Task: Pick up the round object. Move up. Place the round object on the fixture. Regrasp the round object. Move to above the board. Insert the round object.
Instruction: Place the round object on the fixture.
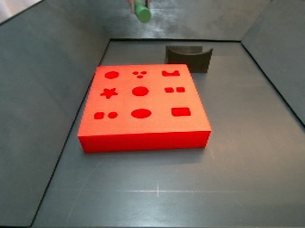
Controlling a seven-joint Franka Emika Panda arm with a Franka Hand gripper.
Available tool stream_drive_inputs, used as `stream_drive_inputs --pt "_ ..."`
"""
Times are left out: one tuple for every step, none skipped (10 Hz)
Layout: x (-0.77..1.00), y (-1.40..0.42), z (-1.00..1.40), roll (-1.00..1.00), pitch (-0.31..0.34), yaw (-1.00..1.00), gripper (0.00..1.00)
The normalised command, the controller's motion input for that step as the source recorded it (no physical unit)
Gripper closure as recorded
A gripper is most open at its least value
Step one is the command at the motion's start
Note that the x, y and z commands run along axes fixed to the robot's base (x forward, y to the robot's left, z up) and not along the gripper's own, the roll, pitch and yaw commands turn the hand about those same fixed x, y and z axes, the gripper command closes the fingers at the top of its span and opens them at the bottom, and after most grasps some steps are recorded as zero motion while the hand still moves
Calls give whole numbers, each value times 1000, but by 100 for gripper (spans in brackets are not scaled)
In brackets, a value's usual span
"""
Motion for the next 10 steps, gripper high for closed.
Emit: stream_drive_inputs --pt "1000 -16 -209 20 107 -861 100" --pt "1000 -15 -195 26 101 -697 100" --pt "1000 -10 -164 35 89 -410 100" --pt "1000 -9 -148 31 87 -264 100" --pt "1000 -5 -130 29 87 -173 100" --pt "1000 -3 -114 30 91 -117 100" --pt "1000 -2 -93 38 99 -74 100" --pt "1000 0 -73 40 104 -50 100" --pt "1000 -1 -65 41 110 -37 100" --pt "923 -2 -43 54 129 -23 100"
